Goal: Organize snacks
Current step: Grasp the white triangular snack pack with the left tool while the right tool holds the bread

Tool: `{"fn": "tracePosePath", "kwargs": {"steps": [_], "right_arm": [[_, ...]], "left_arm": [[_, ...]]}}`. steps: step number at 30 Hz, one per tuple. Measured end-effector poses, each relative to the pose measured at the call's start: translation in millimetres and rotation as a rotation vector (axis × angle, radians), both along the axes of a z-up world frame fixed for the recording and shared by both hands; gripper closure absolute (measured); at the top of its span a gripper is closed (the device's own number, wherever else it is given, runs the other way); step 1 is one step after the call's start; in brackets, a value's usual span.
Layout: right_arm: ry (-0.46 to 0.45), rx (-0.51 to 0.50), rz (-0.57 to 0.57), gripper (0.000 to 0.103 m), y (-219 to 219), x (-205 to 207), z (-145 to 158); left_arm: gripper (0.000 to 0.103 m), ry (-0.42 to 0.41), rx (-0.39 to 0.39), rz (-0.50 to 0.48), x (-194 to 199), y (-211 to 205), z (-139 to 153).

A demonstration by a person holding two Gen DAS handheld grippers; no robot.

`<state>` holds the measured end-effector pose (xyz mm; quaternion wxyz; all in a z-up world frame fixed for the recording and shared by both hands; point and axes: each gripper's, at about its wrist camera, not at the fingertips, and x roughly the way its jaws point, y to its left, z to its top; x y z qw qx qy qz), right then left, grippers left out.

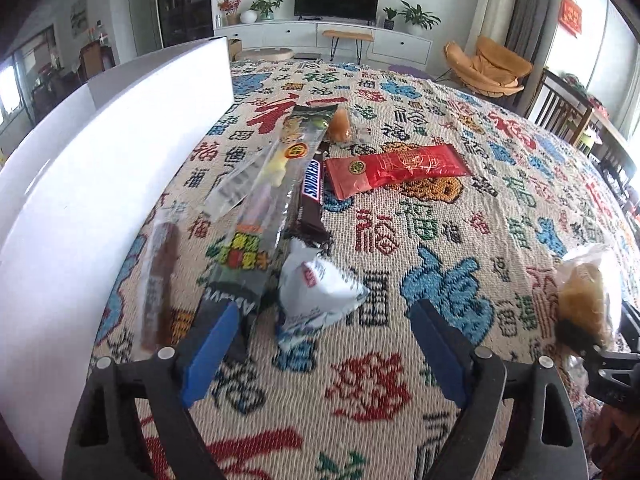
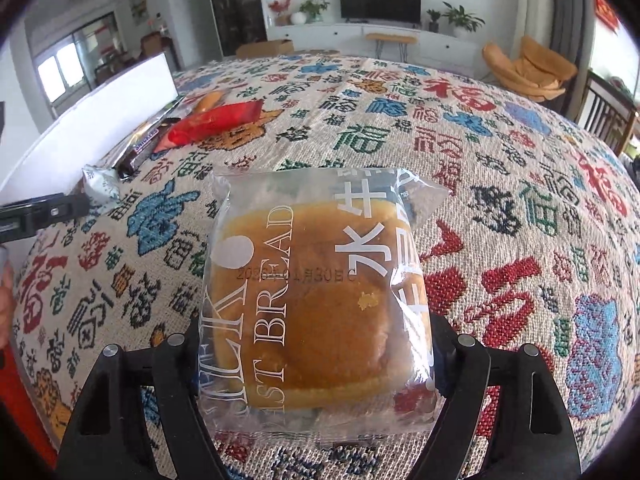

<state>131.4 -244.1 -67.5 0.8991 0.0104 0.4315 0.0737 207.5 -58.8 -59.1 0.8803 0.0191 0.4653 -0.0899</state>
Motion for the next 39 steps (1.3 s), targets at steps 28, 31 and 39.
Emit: {"fn": "tracePosePath", "kwargs": {"steps": [28,31,39], "right_arm": [[-0.001,0.0,0.0,0.02,-1.3,0.3,-1.0],[0.0,-0.012,-0.001,0.02,0.5,0.1,-1.0],[0.008,-0.07,-0.002,0.019,9.0,0.8,-2.4]], "left_arm": [[0.084,0.018,-0.158,-0.064,-25.7,3.1,4.8],[0.085,0.012,-0.182,-0.045,-43.3,15.6,10.1],[0.084,0.057,-0.154,-0.043,-78.9,29.8,1.1]]}}
